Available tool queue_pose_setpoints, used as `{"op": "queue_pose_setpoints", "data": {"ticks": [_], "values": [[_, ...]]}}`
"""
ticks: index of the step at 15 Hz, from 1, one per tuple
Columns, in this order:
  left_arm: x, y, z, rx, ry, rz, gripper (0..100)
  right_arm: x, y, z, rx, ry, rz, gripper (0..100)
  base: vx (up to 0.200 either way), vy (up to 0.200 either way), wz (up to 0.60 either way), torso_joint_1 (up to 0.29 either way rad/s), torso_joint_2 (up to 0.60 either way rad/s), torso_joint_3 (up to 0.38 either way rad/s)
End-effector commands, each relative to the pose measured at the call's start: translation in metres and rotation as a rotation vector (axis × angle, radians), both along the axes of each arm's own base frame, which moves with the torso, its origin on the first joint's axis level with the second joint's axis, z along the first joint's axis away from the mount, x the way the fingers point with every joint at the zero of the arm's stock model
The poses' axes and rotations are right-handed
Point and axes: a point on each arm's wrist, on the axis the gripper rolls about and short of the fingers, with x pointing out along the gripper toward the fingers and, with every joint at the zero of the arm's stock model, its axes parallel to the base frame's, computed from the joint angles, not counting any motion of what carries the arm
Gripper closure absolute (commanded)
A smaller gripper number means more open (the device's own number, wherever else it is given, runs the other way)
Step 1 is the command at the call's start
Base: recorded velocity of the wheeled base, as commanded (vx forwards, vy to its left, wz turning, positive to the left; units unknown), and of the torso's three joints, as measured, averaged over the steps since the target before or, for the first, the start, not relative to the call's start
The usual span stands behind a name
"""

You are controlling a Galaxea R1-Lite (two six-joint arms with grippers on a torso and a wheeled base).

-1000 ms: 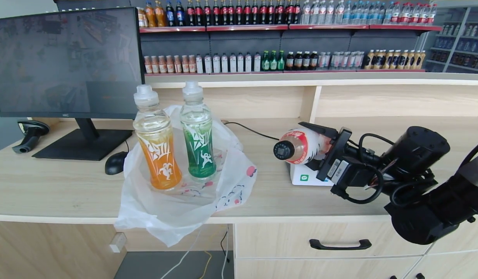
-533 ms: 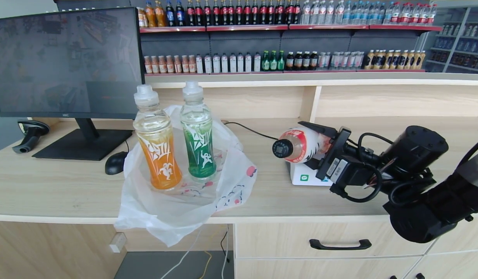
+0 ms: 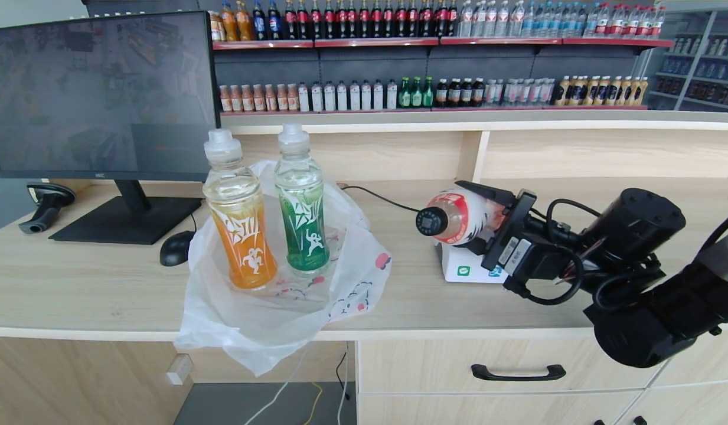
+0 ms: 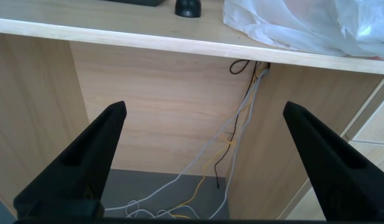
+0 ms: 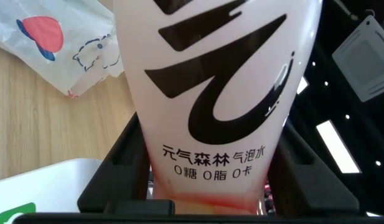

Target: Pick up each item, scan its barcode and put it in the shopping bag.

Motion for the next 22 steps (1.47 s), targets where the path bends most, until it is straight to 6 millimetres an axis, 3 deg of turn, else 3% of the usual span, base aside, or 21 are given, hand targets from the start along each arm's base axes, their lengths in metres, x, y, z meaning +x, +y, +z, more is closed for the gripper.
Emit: {"op": "queue_pose_setpoints", "data": {"ticks": [1, 5, 10, 12, 13, 15, 18, 21, 22], "values": [[0.0, 0.0, 0.0, 0.0, 0.0, 0.0, 0, -0.005, 0.0, 0.007, 0.006, -0.021, 0.005, 100, 0.0, 0.0, 0.0, 0.0, 0.0, 0.0], [0.0, 0.0, 0.0, 0.0, 0.0, 0.0, 0, -0.02, 0.0, 0.029, 0.044, -0.051, 0.027, 100, 0.0, 0.0, 0.0, 0.0, 0.0, 0.0], [0.0, 0.0, 0.0, 0.001, 0.0, 0.0, 0, -0.069, 0.031, 0.069, 0.25, 0.008, 0.074, 100, 0.0, 0.0, 0.0, 0.0, 0.0, 0.0], [0.0, 0.0, 0.0, 0.001, 0.0, 0.0, 0, -0.086, 0.047, 0.065, 0.319, 0.106, 0.084, 100, 0.0, 0.0, 0.0, 0.0, 0.0, 0.0], [0.0, 0.0, 0.0, 0.001, 0.0, 0.0, 0, -0.111, 0.059, 0.064, 0.422, 0.225, 0.077, 100, 0.0, 0.0, 0.0, 0.0, 0.0, 0.0], [0.0, 0.0, 0.0, 0.001, 0.0, 0.0, 0, -0.133, 0.065, 0.074, 0.609, 0.359, 0.063, 100, 0.0, 0.0, 0.0, 0.0, 0.0, 0.0], [0.0, 0.0, 0.0, 0.001, 0.0, 0.0, 0, -0.142, 0.068, 0.072, 0.787, 0.58, 0.136, 100, 0.0, 0.0, 0.0, 0.0, 0.0, 0.0], [0.0, 0.0, 0.0, 0.003, 0.0, 0.0, 0, -0.135, 0.057, 0.056, 0.985, 0.756, 0.045, 100, 0.0, 0.0, 0.0, 0.0, 0.0, 0.0], [0.0, 0.0, 0.0, 0.003, 0.0, 0.0, 0, -0.137, 0.055, 0.042, 1.024, 0.842, 0.01, 100, 0.0, 0.0, 0.0, 0.0, 0.0, 0.0]]}}
